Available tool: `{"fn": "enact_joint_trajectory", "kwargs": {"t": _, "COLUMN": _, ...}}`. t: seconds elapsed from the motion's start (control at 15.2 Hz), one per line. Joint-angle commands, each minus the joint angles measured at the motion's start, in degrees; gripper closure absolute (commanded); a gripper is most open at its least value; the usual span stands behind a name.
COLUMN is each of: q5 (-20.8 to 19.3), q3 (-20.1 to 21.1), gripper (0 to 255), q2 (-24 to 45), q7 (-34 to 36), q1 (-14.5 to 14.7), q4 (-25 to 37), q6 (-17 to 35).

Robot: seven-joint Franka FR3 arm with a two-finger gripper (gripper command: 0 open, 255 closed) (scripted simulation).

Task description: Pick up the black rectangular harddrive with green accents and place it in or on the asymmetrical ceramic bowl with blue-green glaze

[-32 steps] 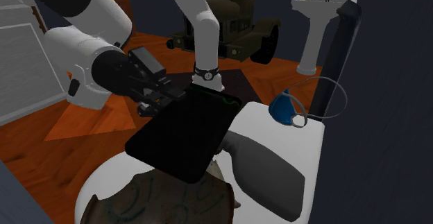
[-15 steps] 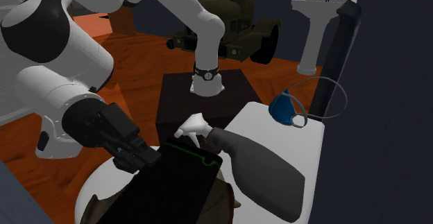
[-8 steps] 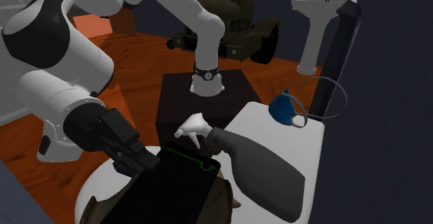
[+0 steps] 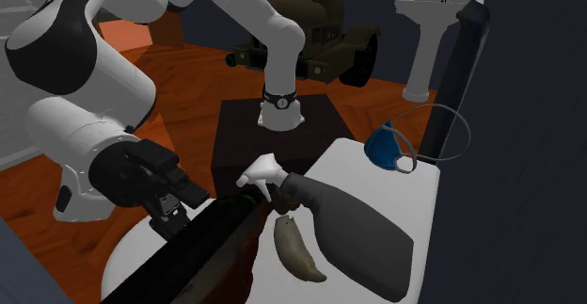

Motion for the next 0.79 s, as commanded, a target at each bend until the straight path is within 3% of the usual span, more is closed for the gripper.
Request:
{"fn": "enact_joint_trajectory", "kwargs": {"t": 0.0, "q5": -0.3, "q3": -0.1, "gripper": 0, "q2": 0.6, "q7": 0.0, "q1": -1.5, "q4": -0.7, "q6": -1.3}}
{"fn": "enact_joint_trajectory", "kwargs": {"t": 0.2, "q5": -1.5, "q3": -0.6, "gripper": 0, "q2": 2.1, "q7": 0.5, "q1": -5.2, "q4": -1.6, "q6": -4.9}}
{"fn": "enact_joint_trajectory", "kwargs": {"t": 0.73, "q5": -1.5, "q3": -0.6, "gripper": 0, "q2": 2.1, "q7": 0.5, "q1": -5.1, "q4": -1.6, "q6": -4.9}}
